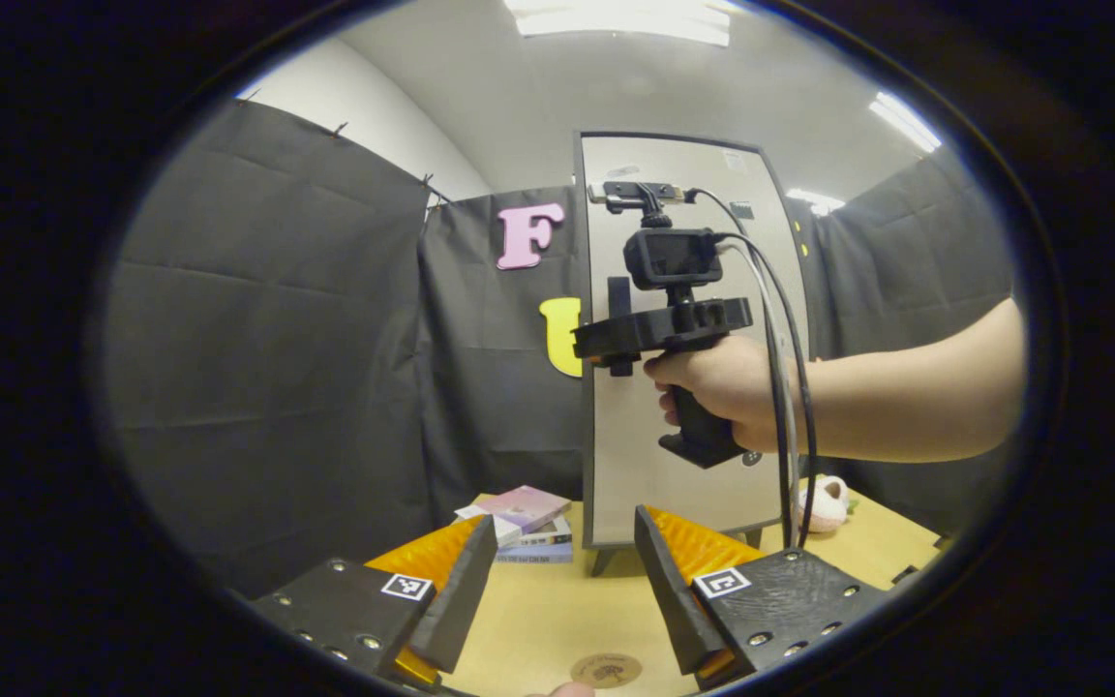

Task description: Open the cabinet door with the right hand, grasp the bottle in the cabinet with the left hand and place it on the coaster, then close the cabinet door with the right hand.

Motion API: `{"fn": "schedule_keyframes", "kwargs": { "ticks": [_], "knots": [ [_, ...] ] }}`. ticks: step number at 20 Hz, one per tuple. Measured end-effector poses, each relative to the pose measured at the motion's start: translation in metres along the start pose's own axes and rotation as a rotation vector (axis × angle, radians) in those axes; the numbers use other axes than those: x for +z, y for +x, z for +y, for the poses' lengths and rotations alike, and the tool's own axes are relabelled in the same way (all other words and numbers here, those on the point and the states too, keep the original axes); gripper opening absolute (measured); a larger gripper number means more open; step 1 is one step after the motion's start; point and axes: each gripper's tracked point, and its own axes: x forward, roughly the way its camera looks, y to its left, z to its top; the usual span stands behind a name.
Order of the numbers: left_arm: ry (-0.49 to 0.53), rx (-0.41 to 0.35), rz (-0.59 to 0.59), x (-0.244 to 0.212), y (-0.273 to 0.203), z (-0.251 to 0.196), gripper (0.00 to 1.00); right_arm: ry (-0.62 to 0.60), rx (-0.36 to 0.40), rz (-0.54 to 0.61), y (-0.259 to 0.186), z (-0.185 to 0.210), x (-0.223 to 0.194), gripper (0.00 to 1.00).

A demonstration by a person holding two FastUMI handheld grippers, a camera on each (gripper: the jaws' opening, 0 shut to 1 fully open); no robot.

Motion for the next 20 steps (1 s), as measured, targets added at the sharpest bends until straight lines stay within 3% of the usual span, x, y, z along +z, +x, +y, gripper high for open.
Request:
{"fn": "schedule_keyframes", "kwargs": {
  "ticks": [7,9,11,13,16,18,19,20],
  "knots": [
    [0.001,-0.031,-0.032,0.008,0.016,0.002,0.82,0.004,0.08,0.023,-0.006,0.002,-0.002,0.18],
    [0.005,-0.034,-0.048,0.012,0.02,0.006,0.78,-0.006,0.105,0.022,-0.009,0.003,-0.002,0.18],
    [0.016,-0.032,-0.072,0.015,0.031,0.013,0.87,-0.009,0.133,0.02,-0.02,0.006,-0.001,0.18],
    [0.035,-0.028,-0.086,0.02,0.047,0.023,0.82,-0.013,0.174,0.018,-0.033,0.01,0.001,0.18],
    [0.037,-0.014,-0.089,0.025,0.072,0.046,0.87,0.006,0.236,0.023,-0.049,0.013,0.003,0.18],
    [0.013,-0.019,-0.086,0.03,0.075,0.045,0.82,0.016,0.274,0.027,-0.053,0.011,0.0,0.18],
    [0.011,-0.004,-0.081,0.026,0.071,0.048,0.77,0.021,0.293,0.026,-0.054,0.009,-0.001,0.18],
    [0.017,0.026,-0.085,0.028,0.07,0.054,0.82,0.031,0.308,0.022,-0.056,0.007,-0.002,0.18]
  ]
}}
